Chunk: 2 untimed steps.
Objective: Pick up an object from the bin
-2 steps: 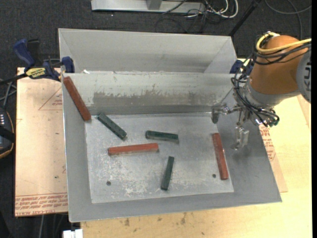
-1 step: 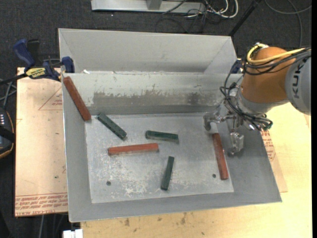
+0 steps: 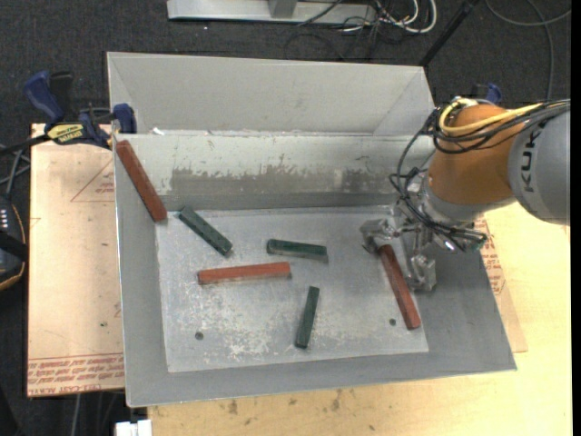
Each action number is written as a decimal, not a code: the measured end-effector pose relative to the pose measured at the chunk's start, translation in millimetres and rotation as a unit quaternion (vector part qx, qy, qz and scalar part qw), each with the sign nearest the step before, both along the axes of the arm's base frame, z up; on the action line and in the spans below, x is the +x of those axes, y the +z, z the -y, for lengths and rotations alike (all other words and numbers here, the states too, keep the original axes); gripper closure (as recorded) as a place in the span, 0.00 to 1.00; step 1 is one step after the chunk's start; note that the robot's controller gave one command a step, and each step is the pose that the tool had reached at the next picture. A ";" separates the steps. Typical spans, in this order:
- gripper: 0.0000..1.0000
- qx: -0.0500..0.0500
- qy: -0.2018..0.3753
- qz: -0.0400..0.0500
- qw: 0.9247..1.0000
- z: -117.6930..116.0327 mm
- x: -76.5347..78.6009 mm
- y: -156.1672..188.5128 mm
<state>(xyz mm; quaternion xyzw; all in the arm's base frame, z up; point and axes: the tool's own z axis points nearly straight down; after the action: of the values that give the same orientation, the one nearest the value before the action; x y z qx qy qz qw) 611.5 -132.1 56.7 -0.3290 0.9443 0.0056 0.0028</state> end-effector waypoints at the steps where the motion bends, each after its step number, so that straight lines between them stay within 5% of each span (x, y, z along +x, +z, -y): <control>1: 0.00 0.002 0.096 0.002 0.995 0.7 -17.1 12.0; 2: 1.00 0.003 0.214 0.005 0.977 3.9 40.6 15.4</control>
Offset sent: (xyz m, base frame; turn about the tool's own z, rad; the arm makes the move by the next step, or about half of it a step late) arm 0.0377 -0.0150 0.0133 -0.4342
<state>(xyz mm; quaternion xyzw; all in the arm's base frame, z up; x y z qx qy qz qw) 652.2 -136.1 72.1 -0.5232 0.8521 0.0075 0.0070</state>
